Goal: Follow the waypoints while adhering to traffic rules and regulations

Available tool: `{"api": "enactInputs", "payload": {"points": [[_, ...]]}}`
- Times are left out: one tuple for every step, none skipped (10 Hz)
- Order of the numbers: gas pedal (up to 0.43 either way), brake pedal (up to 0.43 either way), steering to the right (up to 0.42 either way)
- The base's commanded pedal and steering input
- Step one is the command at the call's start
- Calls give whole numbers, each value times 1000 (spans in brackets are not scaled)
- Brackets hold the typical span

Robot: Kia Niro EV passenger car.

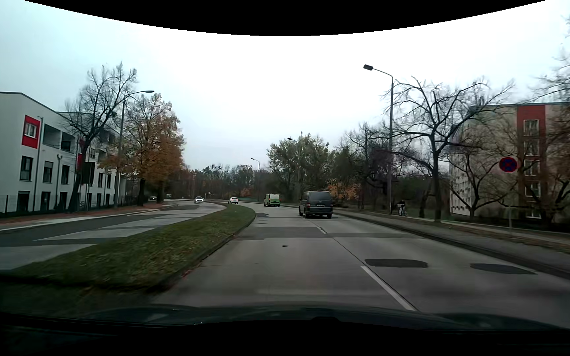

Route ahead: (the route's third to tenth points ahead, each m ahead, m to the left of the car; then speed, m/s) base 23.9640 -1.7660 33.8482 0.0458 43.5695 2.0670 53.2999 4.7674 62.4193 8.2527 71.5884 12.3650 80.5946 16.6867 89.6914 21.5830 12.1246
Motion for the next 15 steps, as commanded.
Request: {"api": "enactInputs", "payload": {"points": [[138,0,-29],[138,0,-28],[138,0,-27],[138,0,-26],[138,0,-26],[138,0,-25],[138,0,-25],[138,0,-25],[138,0,-25],[138,0,-25],[138,0,-25],[138,0,-25],[138,0,-25],[138,0,-25],[138,0,-25]]}}
